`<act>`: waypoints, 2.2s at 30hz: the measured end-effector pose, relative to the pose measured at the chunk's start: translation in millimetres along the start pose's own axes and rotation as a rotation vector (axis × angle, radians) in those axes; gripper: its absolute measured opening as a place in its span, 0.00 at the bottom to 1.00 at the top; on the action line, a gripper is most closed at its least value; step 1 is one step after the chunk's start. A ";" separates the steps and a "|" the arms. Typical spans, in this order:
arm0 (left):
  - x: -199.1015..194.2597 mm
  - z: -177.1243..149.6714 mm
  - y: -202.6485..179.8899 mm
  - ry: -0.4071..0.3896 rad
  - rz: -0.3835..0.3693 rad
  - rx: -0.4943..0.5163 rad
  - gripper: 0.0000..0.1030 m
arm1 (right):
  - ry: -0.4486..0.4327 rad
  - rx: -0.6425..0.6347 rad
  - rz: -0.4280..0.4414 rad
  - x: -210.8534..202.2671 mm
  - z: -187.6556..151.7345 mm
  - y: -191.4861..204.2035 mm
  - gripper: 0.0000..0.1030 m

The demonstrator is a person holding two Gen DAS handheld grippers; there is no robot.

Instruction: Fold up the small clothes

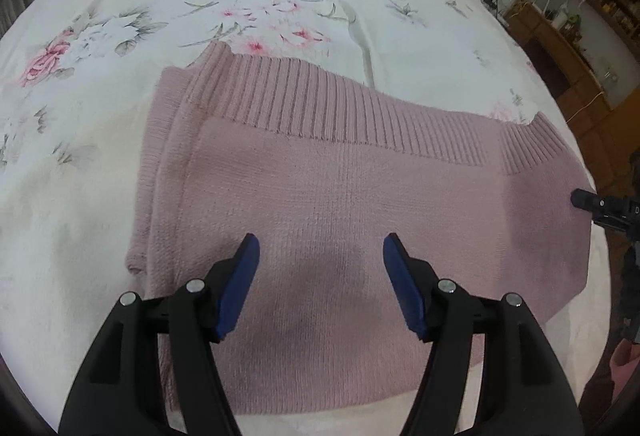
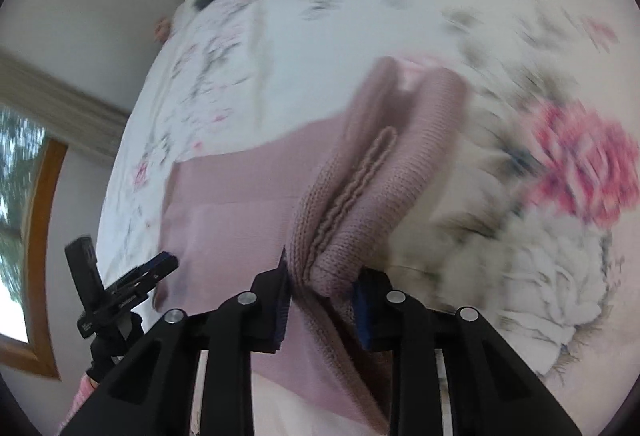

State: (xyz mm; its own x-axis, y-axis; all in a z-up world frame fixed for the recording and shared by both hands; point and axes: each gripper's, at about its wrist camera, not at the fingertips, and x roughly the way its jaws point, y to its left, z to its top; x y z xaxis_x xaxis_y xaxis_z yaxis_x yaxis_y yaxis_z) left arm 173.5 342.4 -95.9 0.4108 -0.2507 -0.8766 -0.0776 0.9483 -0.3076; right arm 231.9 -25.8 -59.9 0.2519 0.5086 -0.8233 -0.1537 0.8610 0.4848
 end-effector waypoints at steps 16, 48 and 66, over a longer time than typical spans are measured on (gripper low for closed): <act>-9.8 5.3 20.0 -0.016 -0.105 -0.108 0.62 | 0.170 -0.324 -0.159 104.2 -17.6 128.8 0.35; 81.5 39.0 -67.0 0.106 -0.381 -0.227 0.39 | 0.129 0.070 0.007 44.8 -34.9 -28.4 0.46; -5.7 37.2 -56.3 -0.087 -0.492 -0.162 0.21 | 0.101 0.037 0.067 42.5 -49.0 -2.9 0.46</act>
State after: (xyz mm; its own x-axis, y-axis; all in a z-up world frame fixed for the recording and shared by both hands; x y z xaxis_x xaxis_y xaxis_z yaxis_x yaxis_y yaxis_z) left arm 209.3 297.7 -59.7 0.5070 -0.6353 -0.5825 0.0069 0.6788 -0.7343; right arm 196.2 -6.9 -110.8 0.1448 0.5636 -0.8132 -0.1315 0.8256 0.5487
